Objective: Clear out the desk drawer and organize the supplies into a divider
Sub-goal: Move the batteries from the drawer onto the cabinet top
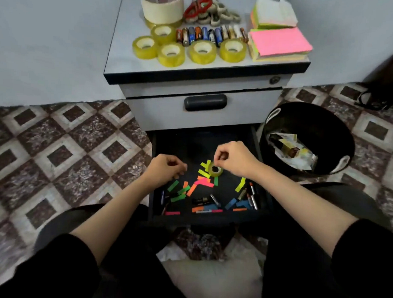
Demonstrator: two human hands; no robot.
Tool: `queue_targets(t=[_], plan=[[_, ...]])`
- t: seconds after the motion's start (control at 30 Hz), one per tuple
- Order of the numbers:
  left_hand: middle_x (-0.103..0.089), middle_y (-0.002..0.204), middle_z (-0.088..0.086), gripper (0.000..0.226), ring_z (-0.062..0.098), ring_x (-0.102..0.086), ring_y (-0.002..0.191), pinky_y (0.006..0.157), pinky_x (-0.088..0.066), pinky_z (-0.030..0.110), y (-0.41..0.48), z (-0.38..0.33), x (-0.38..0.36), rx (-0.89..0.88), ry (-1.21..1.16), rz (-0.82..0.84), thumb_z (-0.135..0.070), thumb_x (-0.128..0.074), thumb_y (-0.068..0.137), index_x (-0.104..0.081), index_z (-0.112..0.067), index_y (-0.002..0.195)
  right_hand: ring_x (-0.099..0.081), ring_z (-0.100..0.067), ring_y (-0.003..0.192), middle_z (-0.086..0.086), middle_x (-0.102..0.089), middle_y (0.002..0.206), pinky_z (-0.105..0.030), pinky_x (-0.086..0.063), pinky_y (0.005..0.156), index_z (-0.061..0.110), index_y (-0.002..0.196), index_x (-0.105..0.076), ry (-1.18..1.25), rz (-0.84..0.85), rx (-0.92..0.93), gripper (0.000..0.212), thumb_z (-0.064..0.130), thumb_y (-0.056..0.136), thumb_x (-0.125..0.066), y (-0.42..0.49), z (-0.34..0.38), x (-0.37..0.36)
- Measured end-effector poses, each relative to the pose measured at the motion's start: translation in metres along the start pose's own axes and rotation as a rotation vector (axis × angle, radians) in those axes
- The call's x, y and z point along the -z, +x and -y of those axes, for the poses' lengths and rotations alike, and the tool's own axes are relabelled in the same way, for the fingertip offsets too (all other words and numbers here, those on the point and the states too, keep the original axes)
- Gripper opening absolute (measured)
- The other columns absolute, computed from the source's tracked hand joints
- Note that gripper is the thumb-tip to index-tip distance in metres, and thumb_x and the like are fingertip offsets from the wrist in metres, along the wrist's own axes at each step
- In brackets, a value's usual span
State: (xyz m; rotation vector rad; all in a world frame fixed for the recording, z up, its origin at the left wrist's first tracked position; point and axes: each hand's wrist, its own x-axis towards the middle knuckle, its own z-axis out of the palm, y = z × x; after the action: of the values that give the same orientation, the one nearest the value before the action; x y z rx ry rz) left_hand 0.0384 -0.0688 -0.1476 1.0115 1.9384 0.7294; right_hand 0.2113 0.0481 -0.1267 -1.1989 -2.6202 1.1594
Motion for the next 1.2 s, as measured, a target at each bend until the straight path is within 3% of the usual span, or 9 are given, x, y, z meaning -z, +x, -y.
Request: queue_targets(t=[0.23, 0.33, 0.43, 0.57, 0.63, 0.73, 1.07, 1.2], plan=[[-0.064, 0.073, 0.002, 0.018, 0.014, -0.058, 0.068, 0.068, -0.051, 0.025, 0.021, 0.051, -0.027, 0.171, 0.064, 0.158, -0.011, -0.061, 0.088, -0.064, -0.016, 0.072, -0.06, -0.02, 0.095, -0.004, -0.068, 0.087, -0.037, -0.051, 0.09, 0.01, 0.087, -0.074, -0.109, 0.213, -0.167, 0.011, 0.006, 0.083, -0.064, 0.011, -0.047, -0.049], [-0.062, 0.075, -0.003, 0.011, 0.013, -0.058, 0.076, 0.07, -0.047, 0.021, 0.03, 0.064, -0.035, 0.173, 0.157, 0.225, -0.009, -0.061, 0.088, -0.067, -0.013, 0.078, -0.061, -0.024, 0.099, -0.008, -0.068, 0.098, -0.034, -0.051, 0.088, 0.012, 0.094, -0.074, -0.179, 0.313, -0.243, 0.018, 0.006, 0.083, -0.061, 0.008, -0.063, -0.066], [-0.066, 0.095, 0.002, 0.013, 0.011, -0.058, 0.091, 0.078, -0.041, 0.017, 0.04, 0.07, -0.041, 0.142, 0.283, 0.259, -0.012, -0.061, 0.088, -0.071, -0.01, 0.096, -0.055, -0.027, 0.11, -0.011, -0.064, 0.113, -0.033, -0.047, 0.092, 0.015, 0.106, -0.07, -0.199, 0.382, -0.269, 0.027, 0.006, 0.083, -0.059, 0.01, -0.071, -0.081], [-0.061, 0.11, 0.0, 0.026, 0.012, -0.055, 0.102, 0.082, -0.036, 0.009, 0.046, 0.074, -0.059, 0.078, 0.414, 0.349, -0.018, -0.06, 0.09, -0.065, -0.011, 0.114, -0.045, -0.027, 0.119, -0.008, -0.048, 0.123, -0.034, -0.04, 0.096, 0.026, 0.13, -0.054, -0.324, 0.516, -0.157, 0.044, 0.012, 0.089, -0.055, 0.017, -0.072, -0.099], [-0.063, 0.117, 0.004, 0.03, 0.019, -0.057, 0.108, 0.093, -0.043, 0.022, 0.047, 0.077, -0.074, 0.05, 0.489, 0.375, -0.023, -0.061, 0.089, -0.063, -0.013, 0.117, -0.046, -0.028, 0.118, -0.009, -0.047, 0.121, -0.037, -0.041, 0.096, 0.024, 0.129, -0.054, -0.357, 0.52, -0.133, 0.04, 0.014, 0.09, -0.053, 0.018, -0.073, -0.108], [-0.059, 0.121, 0.007, 0.033, 0.023, -0.054, 0.111, 0.094, -0.045, 0.034, 0.048, 0.08, -0.093, -0.006, 0.586, 0.377, -0.023, -0.061, 0.087, -0.06, -0.013, 0.119, -0.051, -0.032, 0.113, -0.011, -0.049, 0.117, -0.036, -0.042, 0.087, 0.015, 0.122, -0.055, -0.366, 0.48, -0.137, 0.034, 0.008, 0.088, -0.05, 0.019, -0.075, -0.118], [-0.053, 0.118, 0.007, 0.042, 0.024, -0.049, 0.111, 0.085, -0.045, 0.035, 0.045, 0.083, -0.115, -0.098, 0.725, 0.361, -0.034, -0.065, 0.084, -0.053, -0.009, 0.115, -0.056, -0.039, 0.104, -0.018, -0.057, 0.113, -0.038, -0.045, 0.078, 0.009, 0.121, -0.045, -0.263, 0.394, -0.219, 0.042, 0.002, 0.081, -0.057, 0.022, -0.079, -0.122], [-0.053, 0.117, 0.008, 0.036, 0.024, -0.05, 0.111, 0.083, -0.043, 0.033, 0.046, 0.077, -0.119, -0.148, 0.792, 0.35, -0.03, -0.062, 0.087, -0.054, -0.007, 0.113, -0.058, -0.037, 0.1, -0.019, -0.06, 0.108, -0.034, -0.045, 0.074, 0.003, 0.106, -0.056, -0.284, 0.373, -0.287, 0.027, -0.001, 0.08, -0.056, 0.025, -0.08, -0.118]])
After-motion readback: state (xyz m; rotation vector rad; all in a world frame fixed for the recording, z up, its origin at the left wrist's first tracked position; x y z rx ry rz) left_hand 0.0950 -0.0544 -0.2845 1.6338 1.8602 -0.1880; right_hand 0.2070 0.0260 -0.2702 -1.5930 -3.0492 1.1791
